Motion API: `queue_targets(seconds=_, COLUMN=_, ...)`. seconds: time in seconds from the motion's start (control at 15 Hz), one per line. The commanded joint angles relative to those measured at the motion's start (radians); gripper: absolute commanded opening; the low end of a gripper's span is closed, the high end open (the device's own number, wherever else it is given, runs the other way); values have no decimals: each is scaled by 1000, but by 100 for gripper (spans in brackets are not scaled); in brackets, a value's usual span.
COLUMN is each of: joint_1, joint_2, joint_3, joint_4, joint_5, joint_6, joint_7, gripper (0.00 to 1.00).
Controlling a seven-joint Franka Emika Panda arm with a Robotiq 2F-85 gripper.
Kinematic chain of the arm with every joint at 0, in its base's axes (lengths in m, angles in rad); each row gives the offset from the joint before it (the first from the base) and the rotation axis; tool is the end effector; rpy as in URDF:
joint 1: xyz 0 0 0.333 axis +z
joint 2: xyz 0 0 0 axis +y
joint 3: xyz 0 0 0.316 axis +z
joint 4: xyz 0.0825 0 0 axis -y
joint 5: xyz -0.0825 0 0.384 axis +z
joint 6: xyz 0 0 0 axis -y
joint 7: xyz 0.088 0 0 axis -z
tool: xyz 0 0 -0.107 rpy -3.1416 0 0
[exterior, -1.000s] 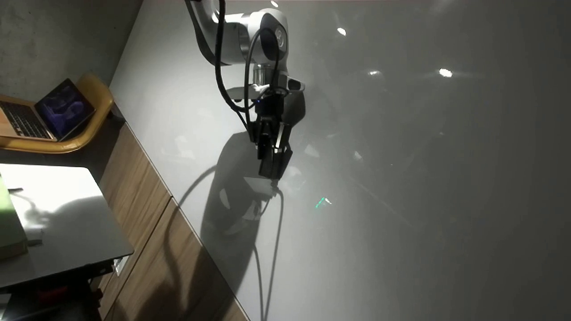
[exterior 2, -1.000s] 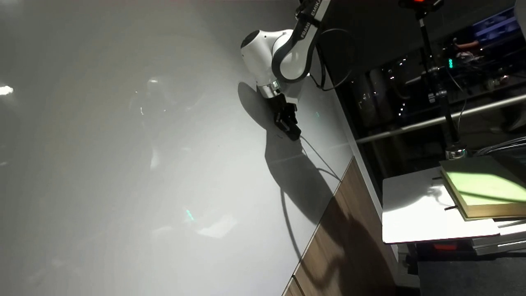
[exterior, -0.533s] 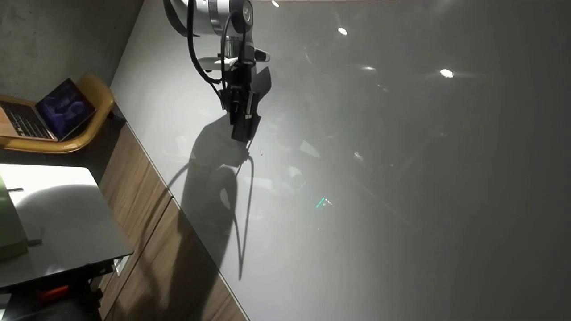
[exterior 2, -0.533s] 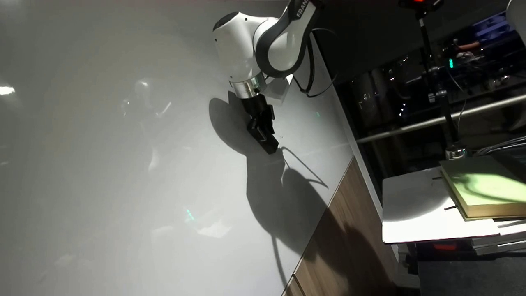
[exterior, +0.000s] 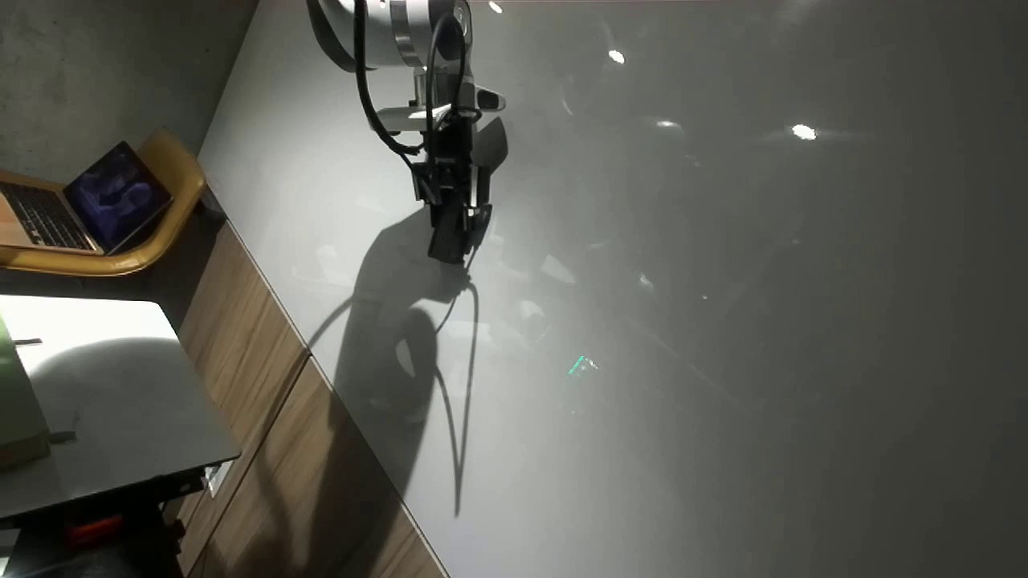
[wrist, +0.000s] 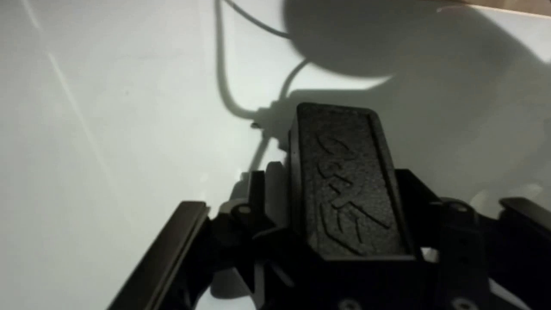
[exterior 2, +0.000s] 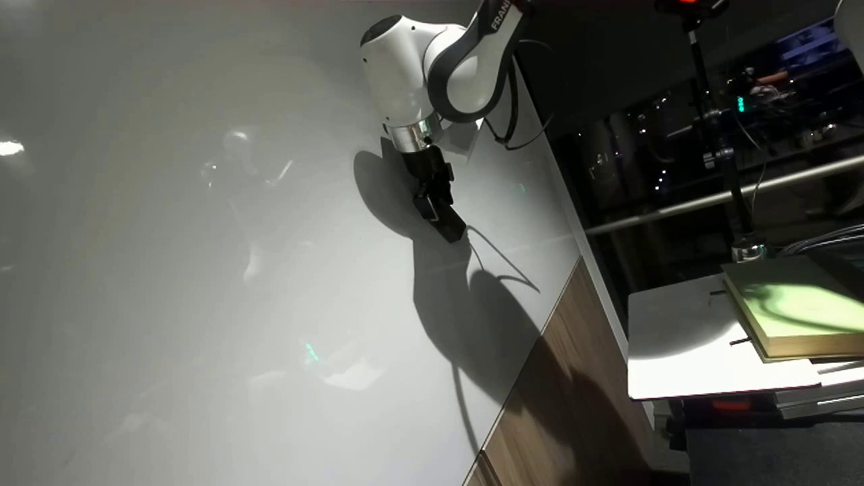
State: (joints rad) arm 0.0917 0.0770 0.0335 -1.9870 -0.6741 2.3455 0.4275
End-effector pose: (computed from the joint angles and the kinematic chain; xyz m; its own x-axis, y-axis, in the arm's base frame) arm 0.5962 0.0653 0.4571 0.9145 0.1881 0.3583 0.0129 -0.8985 0.4387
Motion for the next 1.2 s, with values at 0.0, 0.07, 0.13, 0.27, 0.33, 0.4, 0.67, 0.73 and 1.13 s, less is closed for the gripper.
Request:
queue_targets(seconds=0.0, joint_1=-53, joint_2=-21, joint_3=-45, joint_4=-28, joint_5=-43, joint_6=77, joint_7=-29, gripper=100)
queue_targets(seconds=0.07, joint_1=-67, joint_2=-24, joint_3=-57, joint_4=-36, joint_5=-45, joint_6=90, joint_7=-35, gripper=100)
queue_targets(seconds=0.13, joint_1=-80, joint_2=-26, joint_3=-68, joint_4=-43, joint_5=-50, joint_6=103, joint_7=-36, gripper=100)
queue_targets(seconds=0.27, joint_1=-100, joint_2=-28, joint_3=-85, joint_4=-51, joint_5=-48, joint_6=126, joint_7=-44, gripper=100)
queue_targets(seconds=0.33, joint_1=-108, joint_2=-28, joint_3=-92, joint_4=-53, joint_5=-47, joint_6=134, joint_7=-45, gripper=100)
queue_targets(seconds=0.4, joint_1=-115, joint_2=-28, joint_3=-97, joint_4=-56, joint_5=-44, joint_6=143, joint_7=-46, gripper=100)
queue_targets(seconds=0.67, joint_1=-116, joint_2=-35, joint_3=-93, joint_4=-64, joint_5=-27, joint_6=170, joint_7=-39, gripper=90)
queue_targets(seconds=0.73, joint_1=-112, joint_2=-36, joint_3=-88, joint_4=-63, joint_5=-21, joint_6=172, joint_7=-38, gripper=74)
queue_targets(seconds=1.13, joint_1=-103, joint_2=-42, joint_3=-73, joint_4=-59, joint_5=-1, joint_6=179, joint_7=-43, gripper=34)
